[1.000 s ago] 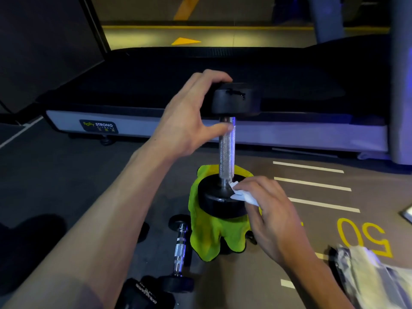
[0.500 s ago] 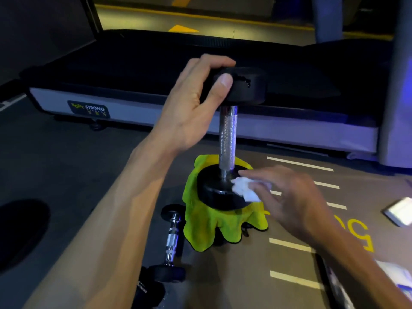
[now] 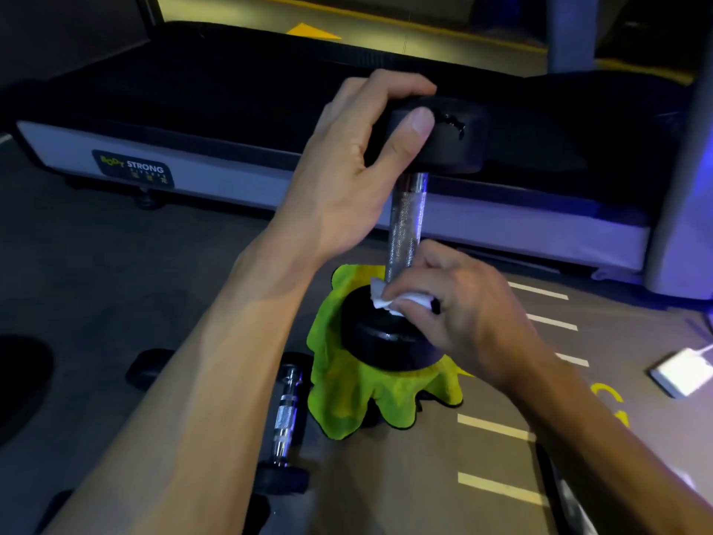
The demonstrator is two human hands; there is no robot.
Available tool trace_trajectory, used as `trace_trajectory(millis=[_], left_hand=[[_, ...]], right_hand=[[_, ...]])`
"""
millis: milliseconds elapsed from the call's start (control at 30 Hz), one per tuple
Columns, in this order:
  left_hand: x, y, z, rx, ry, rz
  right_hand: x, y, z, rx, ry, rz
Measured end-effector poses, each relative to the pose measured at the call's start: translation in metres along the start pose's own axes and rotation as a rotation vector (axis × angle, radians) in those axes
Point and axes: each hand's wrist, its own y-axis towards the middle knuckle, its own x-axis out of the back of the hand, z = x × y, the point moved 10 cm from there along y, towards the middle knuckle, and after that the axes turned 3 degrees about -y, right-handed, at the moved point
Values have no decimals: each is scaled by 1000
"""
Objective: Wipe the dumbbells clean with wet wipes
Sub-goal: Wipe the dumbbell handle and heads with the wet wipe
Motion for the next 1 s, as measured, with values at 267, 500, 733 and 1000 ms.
trace_trajectory(millis=[267,500,733,1000], left_hand=[[-2,0,1,5,-34,-5],[3,0,2,-10,-36,-24],[2,1,6,-3,-60,-20],[-2,6,12,33,-83,-9]], right_hand=[[46,28,10,-4,-71,-353],[5,12,6,-56,-5,-82],[26,16,-4,-131,11,-290],[42,30,-11,-196,67,-470]])
